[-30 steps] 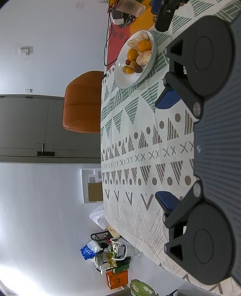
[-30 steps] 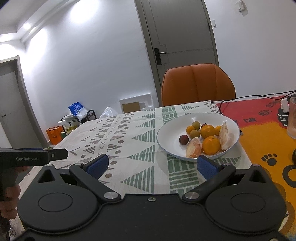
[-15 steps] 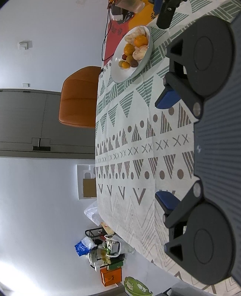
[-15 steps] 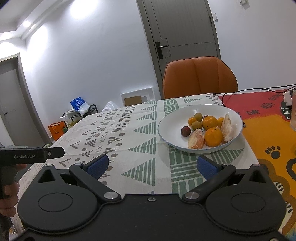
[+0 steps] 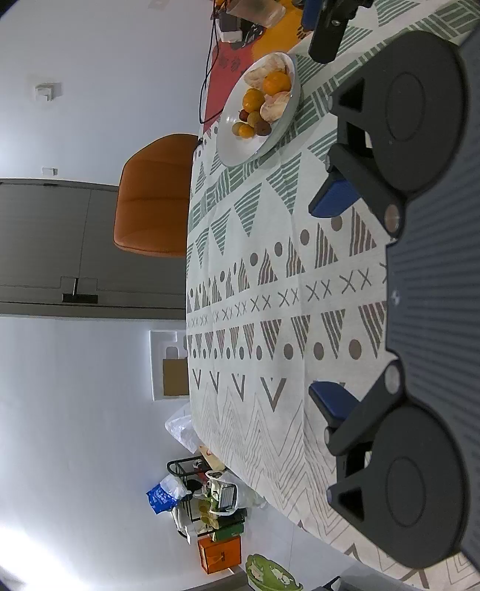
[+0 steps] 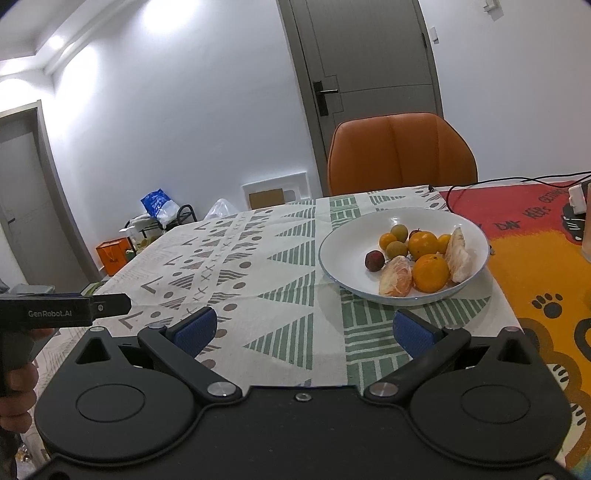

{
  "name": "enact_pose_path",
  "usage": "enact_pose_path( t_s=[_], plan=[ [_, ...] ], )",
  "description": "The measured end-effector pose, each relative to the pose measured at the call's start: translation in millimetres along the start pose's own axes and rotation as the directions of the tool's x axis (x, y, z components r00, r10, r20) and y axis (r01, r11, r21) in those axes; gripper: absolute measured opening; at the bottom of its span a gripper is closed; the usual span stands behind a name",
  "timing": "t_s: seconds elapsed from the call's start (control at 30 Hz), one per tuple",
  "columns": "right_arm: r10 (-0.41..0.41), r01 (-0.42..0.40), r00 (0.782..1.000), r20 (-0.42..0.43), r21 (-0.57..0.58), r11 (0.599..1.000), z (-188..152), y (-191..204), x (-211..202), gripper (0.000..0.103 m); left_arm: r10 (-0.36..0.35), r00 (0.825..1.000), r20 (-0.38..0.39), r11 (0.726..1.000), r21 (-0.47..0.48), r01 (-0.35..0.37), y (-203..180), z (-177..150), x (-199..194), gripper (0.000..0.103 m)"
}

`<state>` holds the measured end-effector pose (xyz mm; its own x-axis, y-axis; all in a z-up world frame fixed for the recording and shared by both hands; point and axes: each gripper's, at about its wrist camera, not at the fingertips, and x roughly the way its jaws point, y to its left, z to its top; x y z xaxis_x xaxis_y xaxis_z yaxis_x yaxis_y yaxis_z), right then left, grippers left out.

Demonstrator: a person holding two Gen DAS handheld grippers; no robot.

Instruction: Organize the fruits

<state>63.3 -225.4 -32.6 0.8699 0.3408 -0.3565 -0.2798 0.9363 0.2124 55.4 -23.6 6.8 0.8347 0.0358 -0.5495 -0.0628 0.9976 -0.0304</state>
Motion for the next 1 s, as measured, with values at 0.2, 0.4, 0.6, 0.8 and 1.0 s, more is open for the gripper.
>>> enact_pose_path(
  t_s=[0.2,0.4,0.6,0.8,1.0],
  plan=[
    [0.001,-0.001,1.000,-0.002,0.000,1.000,-0.8,0.8,0.5,0.103,-0.005,1.000,0.000,1.000,0.006,0.005,-1.6,-1.0,-0.2,0.095],
    [-0.001,0.001,1.000,-0.003,-0.002,1.000,-1.0,1.8,0.6,0.103,-0.006,1.000,0.001,1.000,0.002,0.006,-1.2,-0.7,-0.4,0.095],
    [0.001,-0.001,1.000,-0.002,-0.003,1.000,-1.0,1.9,0.5,0.103,-0.006,1.000,0.000,1.000,-0.007,0.006,0.5,-0.5,-0.7,0.095],
    [0.002,-0.002,1.000,-0.003,-0.007,1.000,-1.0,3.2,1.2,0.103,-0.006,1.000,0.000,1.000,-0.013,0.006,3.3,-0.5,-2.3,0.095],
    [0.002,-0.002,1.000,-0.007,-0.008,1.000,0.0,4.5,1.2,0.103,-0.006,1.000,0.000,1.000,-0.016,0.006,3.7,-0.7,-2.9,0.095]
  ],
)
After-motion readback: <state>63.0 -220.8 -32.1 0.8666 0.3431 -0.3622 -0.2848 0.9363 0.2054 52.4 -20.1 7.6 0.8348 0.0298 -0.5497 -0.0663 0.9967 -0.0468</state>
